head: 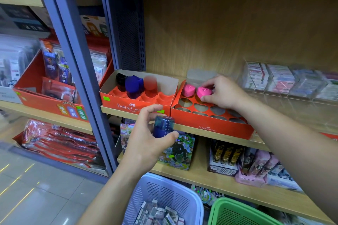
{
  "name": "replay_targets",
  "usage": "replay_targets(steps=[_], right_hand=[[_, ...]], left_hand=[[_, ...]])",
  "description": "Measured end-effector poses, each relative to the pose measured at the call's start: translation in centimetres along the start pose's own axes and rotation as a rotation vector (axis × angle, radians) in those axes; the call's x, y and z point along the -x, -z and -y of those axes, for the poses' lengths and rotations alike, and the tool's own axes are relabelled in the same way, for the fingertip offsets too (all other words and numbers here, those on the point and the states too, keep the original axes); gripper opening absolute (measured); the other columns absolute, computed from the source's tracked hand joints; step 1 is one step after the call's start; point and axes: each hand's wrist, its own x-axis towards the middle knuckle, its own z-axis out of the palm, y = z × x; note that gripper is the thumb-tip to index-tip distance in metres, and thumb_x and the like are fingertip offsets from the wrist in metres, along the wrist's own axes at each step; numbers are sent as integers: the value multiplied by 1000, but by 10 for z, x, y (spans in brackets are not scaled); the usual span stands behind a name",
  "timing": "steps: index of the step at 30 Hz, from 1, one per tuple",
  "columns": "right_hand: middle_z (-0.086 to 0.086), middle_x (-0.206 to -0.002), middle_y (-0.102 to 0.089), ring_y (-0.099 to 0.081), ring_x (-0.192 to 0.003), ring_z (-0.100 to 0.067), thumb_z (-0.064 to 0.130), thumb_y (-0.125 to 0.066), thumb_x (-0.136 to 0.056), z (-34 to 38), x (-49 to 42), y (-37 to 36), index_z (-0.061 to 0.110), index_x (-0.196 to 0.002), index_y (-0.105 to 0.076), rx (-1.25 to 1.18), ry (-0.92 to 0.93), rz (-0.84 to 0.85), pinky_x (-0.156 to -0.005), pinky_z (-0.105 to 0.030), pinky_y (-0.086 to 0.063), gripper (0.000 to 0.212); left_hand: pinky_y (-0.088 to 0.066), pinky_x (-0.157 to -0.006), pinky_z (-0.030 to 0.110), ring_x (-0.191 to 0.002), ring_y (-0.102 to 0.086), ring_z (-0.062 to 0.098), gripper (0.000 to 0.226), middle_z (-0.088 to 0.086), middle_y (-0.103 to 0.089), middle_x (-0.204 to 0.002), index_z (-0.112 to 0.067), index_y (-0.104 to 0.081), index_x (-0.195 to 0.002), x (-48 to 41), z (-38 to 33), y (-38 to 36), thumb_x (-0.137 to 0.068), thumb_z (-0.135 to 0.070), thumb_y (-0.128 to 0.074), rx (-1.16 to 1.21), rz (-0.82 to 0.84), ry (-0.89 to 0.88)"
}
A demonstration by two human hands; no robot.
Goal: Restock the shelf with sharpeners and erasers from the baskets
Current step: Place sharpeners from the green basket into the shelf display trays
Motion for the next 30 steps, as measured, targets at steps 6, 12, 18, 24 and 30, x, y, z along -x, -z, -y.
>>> replay_targets(steps=[6, 12, 18, 24, 30], right_hand=[[-4, -110, -68, -63, -100, -23, 33, -85, -78, -1, -1, -5, 22, -113, -74, 12, 7, -33, -92, -41, -53, 38], [-4, -115, -66, -66, -96, -17, 22, -71, -91, 5, 22, 9, 22, -115, -73, -107, 4, -175, -91, -31, -50, 24], [12, -88, -75, -70, -83, -20, 21, -67, -95, 36, 108, 15, 36, -94, -75, -653, 76, -96, -81, -49, -58, 17], [-6, -101, -73, -72, -81, -24, 22, -73, -91, 44, 135, 7, 25, -120, -67, -990, 66, 98, -71, -35, -58, 30], [-11, -100, -74, -73, -82, -21, 5, -60, -97, 42, 142, 18, 15, -124, -64, -1117, 4, 147, -78, -33, -59, 28]], left_hand=[[-56, -89, 32, -103, -70, 13, 59, -4, -72, -114, -29, -55, -122, 0, 2, -2, -79, -3, -84, 28, -12, -26], [-54, -86, 23, -97, -69, 11, 49, -10, -73, -105, -23, -60, -115, 0, -4, -6, -77, -4, -85, 68, -26, -64], [-59, -83, 30, -95, -71, 24, 50, -7, -74, -107, -30, -70, -117, 5, -12, -16, -74, -11, -88, 100, -4, -97], [-58, -76, 25, -85, -73, 13, 49, 2, -75, -102, -17, -62, -112, 15, -23, -36, -73, 4, -85, 208, -12, -77], [-59, -85, 30, -94, -73, 14, 53, -9, -75, -109, -29, -66, -118, 20, -31, -41, -74, -8, -87, 175, 35, -123]])
